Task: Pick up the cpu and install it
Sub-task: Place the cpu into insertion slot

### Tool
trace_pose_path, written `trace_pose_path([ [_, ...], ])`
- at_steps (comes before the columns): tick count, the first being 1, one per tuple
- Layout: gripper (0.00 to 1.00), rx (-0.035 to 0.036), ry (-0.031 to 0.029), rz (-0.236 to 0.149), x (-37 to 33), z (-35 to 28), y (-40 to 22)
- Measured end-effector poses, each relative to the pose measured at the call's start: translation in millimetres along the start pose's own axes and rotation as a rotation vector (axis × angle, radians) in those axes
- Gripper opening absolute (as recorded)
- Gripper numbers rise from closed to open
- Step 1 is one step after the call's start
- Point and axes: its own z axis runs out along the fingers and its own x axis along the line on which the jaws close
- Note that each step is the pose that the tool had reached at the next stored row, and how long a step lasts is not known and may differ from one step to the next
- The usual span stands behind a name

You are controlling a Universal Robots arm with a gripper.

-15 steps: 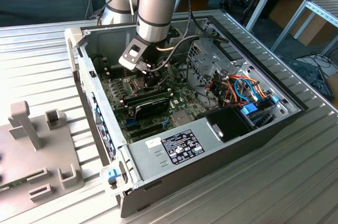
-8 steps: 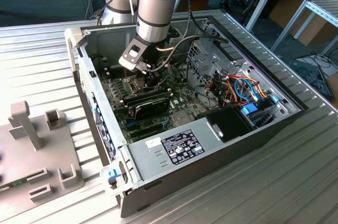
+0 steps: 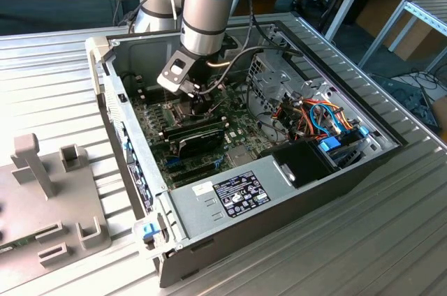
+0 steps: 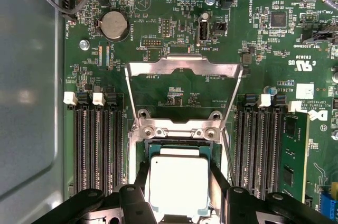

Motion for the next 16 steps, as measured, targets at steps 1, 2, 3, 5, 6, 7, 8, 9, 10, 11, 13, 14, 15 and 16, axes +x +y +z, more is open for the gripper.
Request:
trace_pose_path([
  [1,0.54,0.0002,0.0012,0.000,-0.1,-0.1,0.0],
  [2,0.54,0.0002,0.0036,-0.001,-0.1,0.0,0.0],
  [3,0.54,-0.0001,0.0058,-0.003,0.0,0.1,0.0],
  [5,0.54,0.0001,0.0081,-0.010,0.0,0.2,0.0],
  [6,0.54,0.0002,0.0087,-0.014,0.0,0.3,0.0],
  [7,0.54,0.0003,0.0089,-0.019,0.0,0.3,0.0],
  [8,0.54,0.0004,0.0089,-0.023,0.0,0.3,0.0],
  [9,0.54,0.0005,0.0089,-0.023,-0.1,0.3,0.0],
  [10,0.54,0.0005,0.0088,-0.023,-0.1,0.4,-0.1],
  [11,0.54,0.0005,0.0088,-0.023,-0.1,0.7,-0.1],
  [13,0.54,0.0007,0.0085,-0.023,-0.1,1.4,-0.1],
  [14,0.54,0.0007,0.0086,-0.023,-0.1,2.0,-0.1],
  [15,0.54,0.0007,0.0086,-0.023,-0.1,2.2,-0.1],
  [16,0.54,0.0005,0.0088,-0.023,-0.1,2.4,-0.1],
])
